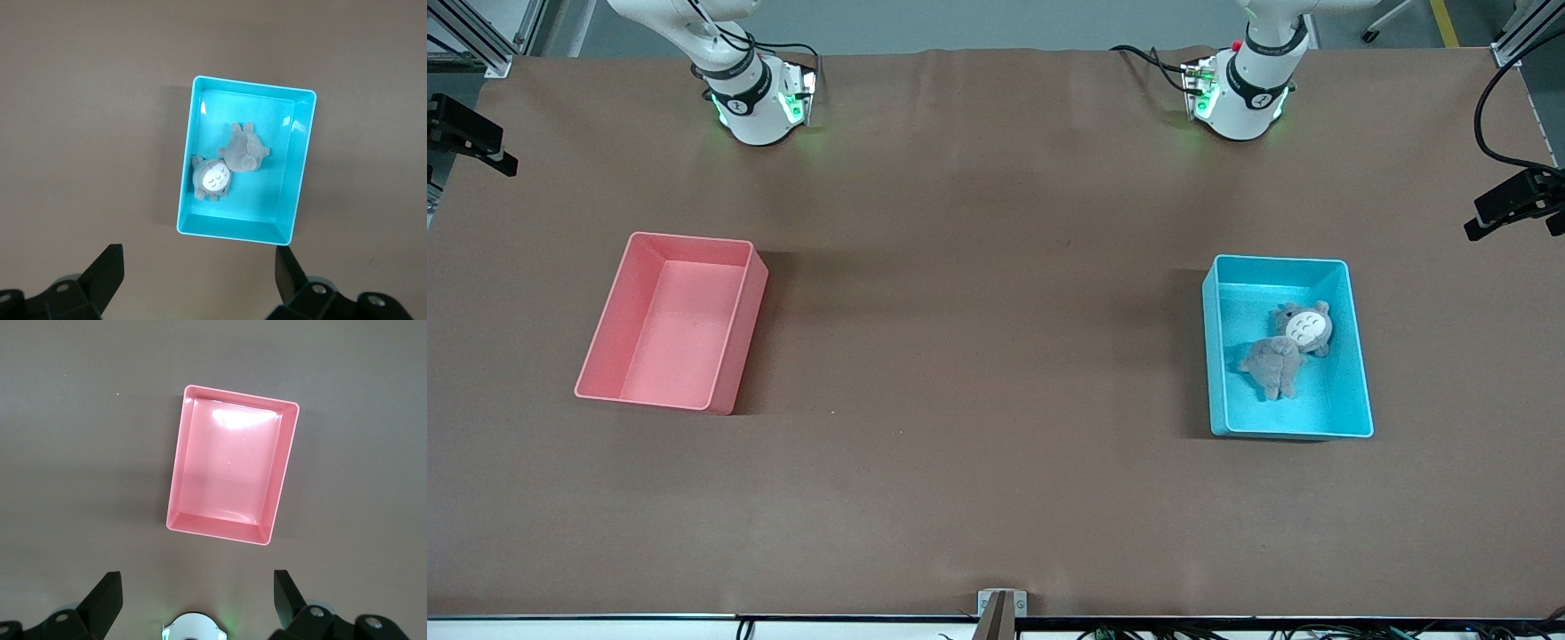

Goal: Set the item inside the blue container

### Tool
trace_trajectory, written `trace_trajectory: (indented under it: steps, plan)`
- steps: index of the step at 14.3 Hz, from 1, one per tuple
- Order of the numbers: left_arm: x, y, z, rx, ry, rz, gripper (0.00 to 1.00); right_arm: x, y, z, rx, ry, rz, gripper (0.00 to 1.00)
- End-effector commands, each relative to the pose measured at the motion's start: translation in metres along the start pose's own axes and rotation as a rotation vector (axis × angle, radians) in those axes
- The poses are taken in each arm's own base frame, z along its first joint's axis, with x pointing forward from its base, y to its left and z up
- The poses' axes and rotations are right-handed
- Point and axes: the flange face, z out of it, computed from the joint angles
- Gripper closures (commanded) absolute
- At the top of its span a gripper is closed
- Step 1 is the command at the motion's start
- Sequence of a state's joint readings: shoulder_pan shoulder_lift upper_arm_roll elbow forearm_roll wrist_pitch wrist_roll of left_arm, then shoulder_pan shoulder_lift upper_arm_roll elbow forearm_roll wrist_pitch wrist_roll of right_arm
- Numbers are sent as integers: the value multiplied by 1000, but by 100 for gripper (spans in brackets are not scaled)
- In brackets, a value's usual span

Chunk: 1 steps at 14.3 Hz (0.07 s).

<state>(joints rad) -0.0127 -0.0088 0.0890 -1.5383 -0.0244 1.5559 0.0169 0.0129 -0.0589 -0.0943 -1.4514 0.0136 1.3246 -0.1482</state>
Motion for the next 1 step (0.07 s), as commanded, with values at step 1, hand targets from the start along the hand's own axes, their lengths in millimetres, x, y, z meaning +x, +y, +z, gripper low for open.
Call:
trace_trajectory:
  steps: [1]
  plan:
    - [-1, 9, -1, -13, 1, 33, 0, -4, 0, 2, 13, -8, 10, 0]
